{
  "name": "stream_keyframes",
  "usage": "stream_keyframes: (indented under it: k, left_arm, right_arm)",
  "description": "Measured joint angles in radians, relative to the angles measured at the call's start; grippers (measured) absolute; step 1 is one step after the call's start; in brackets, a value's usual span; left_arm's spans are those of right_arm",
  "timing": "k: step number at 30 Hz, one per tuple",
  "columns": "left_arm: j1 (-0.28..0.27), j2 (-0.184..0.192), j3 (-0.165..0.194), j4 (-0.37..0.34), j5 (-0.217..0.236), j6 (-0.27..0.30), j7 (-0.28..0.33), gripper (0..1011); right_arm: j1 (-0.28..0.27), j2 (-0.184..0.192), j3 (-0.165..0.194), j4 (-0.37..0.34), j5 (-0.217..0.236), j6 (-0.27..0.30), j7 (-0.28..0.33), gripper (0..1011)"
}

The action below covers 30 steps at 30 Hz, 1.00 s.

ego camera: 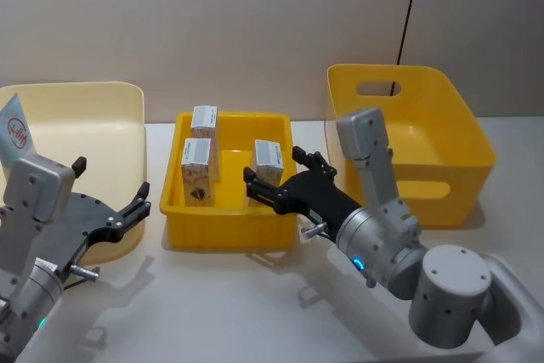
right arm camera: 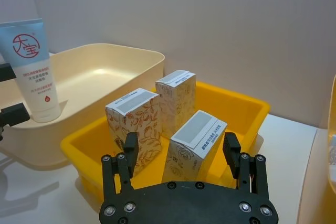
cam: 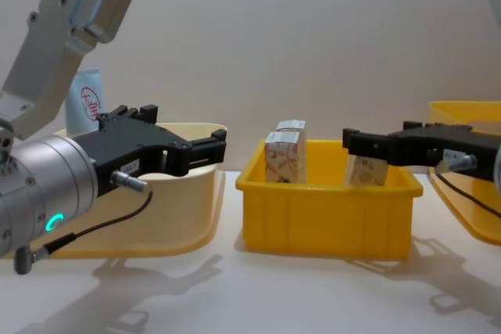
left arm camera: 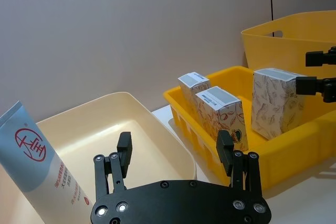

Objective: Bimanual collaborative sorting of washing and personal care products

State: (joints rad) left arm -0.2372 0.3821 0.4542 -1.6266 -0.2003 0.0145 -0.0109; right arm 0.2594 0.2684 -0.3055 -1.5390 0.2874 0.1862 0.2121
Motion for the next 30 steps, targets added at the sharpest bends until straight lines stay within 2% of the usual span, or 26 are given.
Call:
stream_keyframes:
  k: [13,30]
  left_arm:
    - [0.000,0.000,0.000,0.000,0.000,-0.001,0.000,1003]
    - [0.000,0.000,0.000,0.000,0.000,-0.001,0.000,1003]
  right_arm:
    - [0.006,-0.055,-0.010,0.024,-0.042,0.015,-0.072,1001]
    - [0.018,-0.104,-0.012,0.062,-0.075,0.005,-0.119,1001]
